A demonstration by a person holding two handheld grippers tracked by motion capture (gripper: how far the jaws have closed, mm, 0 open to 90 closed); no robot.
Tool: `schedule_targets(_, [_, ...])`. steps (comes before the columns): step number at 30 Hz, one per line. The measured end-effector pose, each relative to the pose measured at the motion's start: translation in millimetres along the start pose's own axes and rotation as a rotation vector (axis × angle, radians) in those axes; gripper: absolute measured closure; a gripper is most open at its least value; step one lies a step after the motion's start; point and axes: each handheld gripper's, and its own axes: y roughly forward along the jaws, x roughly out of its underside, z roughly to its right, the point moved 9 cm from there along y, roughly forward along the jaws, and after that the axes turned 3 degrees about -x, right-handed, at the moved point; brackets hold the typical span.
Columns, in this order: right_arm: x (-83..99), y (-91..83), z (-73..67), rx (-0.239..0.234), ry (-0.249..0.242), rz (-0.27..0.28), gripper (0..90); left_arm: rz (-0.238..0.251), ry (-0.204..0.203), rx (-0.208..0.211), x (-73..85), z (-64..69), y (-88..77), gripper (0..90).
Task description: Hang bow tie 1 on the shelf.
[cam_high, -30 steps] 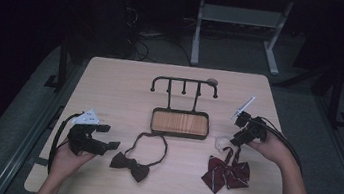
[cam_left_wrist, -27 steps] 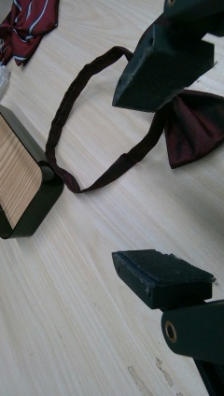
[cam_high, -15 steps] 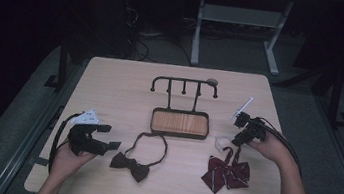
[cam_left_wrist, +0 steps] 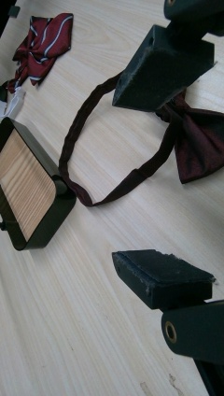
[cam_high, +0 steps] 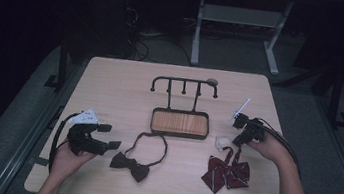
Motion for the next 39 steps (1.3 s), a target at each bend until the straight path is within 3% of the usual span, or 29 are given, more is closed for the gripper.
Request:
schedule_targets(16, [4.6,-13.2,-11.9,-0.050,-0.032,0.010,86.6,-0.007,0.001,0.000,1.3,0.5,1.6,20.6])
schedule_targets(31, [3.0,-48.0,-34.8,-0.113,-0.097,0.078,86.6,-0.016,0.003,0.003,2.0,1.3,2.9,20.4])
schedule_targets(39, [-1.4,-67.4,-44.4,-0.111,-0.130,0.112,86.6,-0.015,-0.001,0.002,2.0,0.9,2.0,20.3])
